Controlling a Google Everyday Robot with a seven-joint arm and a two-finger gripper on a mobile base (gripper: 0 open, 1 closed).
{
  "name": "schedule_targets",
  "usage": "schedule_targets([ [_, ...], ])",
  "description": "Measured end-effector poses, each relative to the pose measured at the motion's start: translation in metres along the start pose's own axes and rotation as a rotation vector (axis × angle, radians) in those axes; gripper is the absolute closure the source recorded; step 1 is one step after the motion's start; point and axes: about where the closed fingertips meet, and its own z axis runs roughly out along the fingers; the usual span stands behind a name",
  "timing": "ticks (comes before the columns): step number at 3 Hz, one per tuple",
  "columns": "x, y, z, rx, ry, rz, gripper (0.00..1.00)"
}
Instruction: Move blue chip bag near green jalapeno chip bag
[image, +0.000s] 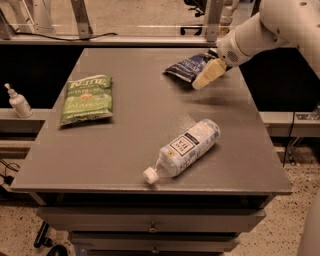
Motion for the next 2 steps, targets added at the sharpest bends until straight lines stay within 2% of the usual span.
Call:
schedule_targets([
  [1,-0.004,-0.011,0.027,-0.004,-0.030,0.034,0.19],
  [2,-0.002,-0.013,0.040,-0.001,-0.045,0.055,0.41],
])
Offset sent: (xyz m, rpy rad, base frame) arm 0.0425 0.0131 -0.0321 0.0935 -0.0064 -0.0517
